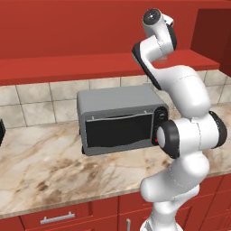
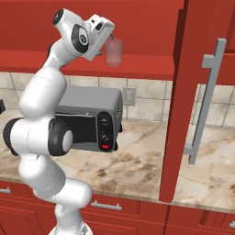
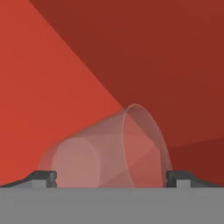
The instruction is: There is a bowl on the dining counter. Grab a lemon wedge from the fridge and place it in the bowl. Then get the liquor bottle and glass cup from the cabinet and place them next to the bowl.
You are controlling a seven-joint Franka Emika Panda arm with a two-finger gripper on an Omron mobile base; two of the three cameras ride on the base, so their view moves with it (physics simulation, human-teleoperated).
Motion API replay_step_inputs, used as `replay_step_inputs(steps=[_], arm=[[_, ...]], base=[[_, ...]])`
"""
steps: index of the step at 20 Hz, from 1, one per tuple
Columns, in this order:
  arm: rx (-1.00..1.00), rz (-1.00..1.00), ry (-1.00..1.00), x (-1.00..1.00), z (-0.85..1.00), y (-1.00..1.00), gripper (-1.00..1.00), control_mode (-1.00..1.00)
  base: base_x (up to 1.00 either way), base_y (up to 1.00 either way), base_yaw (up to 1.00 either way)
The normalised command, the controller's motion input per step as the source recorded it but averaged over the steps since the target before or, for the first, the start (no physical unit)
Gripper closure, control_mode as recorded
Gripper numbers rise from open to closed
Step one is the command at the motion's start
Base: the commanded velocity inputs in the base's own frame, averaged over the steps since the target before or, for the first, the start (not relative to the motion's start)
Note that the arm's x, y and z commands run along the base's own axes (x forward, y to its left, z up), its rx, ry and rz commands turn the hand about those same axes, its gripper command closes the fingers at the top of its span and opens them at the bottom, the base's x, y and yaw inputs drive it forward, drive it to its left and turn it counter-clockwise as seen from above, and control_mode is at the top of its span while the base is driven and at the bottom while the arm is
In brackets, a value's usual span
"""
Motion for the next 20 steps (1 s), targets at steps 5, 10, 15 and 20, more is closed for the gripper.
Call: replay_step_inputs(steps=[5,10,15,20], arm=[[-0.01,0.0,0.08,0.04,-0.18,0.0,-1.0,-1.0],[-0.02,0.0,0.09,0.0,-0.27,0.0,-1.0,-1.0],[-0.02,0.01,0.05,0.0,-0.25,0.0,-1.0,-1.0],[-0.02,0.03,0.01,-0.05,-0.18,0.0,-1.0,-1.0]], base=[[0.0,0.0,0.0],[0.0,0.0,0.0],[0.0,0.0,0.0],[0.0,0.0,0.0]])
